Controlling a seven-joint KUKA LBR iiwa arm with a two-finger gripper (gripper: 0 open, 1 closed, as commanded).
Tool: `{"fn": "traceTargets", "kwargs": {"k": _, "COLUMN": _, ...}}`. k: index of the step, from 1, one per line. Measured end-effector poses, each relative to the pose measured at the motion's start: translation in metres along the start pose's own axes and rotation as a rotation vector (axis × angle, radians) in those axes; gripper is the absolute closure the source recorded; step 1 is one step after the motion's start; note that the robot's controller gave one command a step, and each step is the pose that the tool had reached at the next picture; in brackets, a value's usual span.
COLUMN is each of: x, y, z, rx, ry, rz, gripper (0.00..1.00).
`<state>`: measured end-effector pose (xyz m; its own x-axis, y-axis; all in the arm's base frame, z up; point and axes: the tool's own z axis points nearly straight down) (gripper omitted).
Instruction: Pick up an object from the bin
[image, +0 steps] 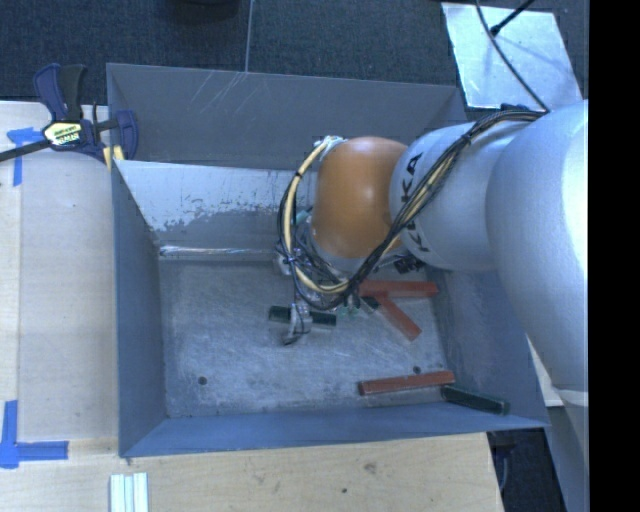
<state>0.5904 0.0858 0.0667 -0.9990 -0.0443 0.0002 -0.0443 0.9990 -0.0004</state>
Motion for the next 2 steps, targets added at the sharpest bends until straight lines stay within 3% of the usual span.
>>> {"fn": "traceTargets", "kwargs": {"k": 1, "x": -0.003, "y": 0.0, "z": -0.006, "rx": -0.001, "ry": -0.009, "rz": 0.002, "gripper": 1.0}}
{"fn": "traceTargets", "kwargs": {"k": 2, "x": 0.015, "y": 0.003, "z": -0.125, "rx": -0.002, "ry": -0.01, "rz": 0.057, "gripper": 1.0}}
